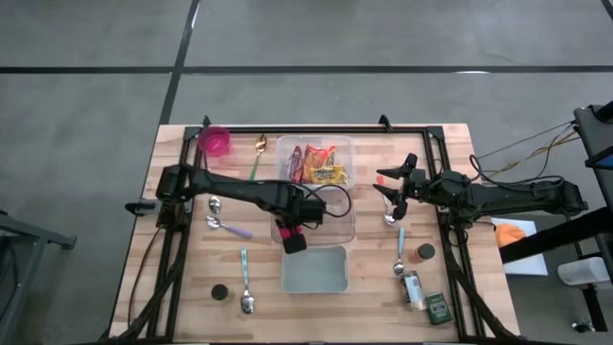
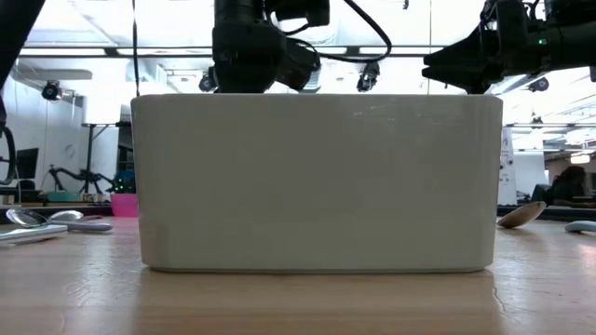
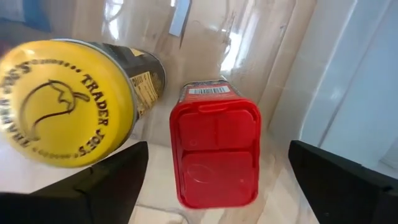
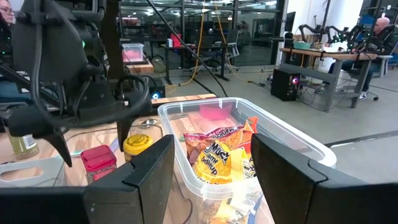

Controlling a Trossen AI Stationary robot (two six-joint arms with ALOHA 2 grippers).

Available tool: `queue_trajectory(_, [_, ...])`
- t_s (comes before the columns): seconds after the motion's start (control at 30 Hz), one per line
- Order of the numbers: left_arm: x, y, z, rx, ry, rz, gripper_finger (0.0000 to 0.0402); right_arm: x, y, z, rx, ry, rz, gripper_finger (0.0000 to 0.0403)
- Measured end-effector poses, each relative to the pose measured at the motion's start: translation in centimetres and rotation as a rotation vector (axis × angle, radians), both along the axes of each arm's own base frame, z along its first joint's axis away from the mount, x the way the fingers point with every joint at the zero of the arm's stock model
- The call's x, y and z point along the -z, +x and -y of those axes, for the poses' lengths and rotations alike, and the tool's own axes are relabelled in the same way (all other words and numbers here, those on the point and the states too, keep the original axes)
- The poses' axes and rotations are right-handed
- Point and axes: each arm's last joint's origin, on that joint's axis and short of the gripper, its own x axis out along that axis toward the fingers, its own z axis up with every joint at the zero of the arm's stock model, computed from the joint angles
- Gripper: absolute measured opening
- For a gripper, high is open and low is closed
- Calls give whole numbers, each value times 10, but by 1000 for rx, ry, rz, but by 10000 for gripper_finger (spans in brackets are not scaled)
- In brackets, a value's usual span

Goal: Pick & Place Food Item
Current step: Put the green spice bottle into the transparent bin

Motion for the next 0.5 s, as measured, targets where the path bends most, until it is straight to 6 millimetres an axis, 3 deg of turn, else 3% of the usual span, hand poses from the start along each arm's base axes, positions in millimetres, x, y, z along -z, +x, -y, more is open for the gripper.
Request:
queue_trajectory(0.2, [-32, -15, 1, -34, -10, 61, 394, 0, 0, 0, 0, 0, 0, 211])
queue_trajectory(0.5, [-95, -62, 5, -197, 36, 176, 394, 0, 0, 0, 0, 0, -1, 211])
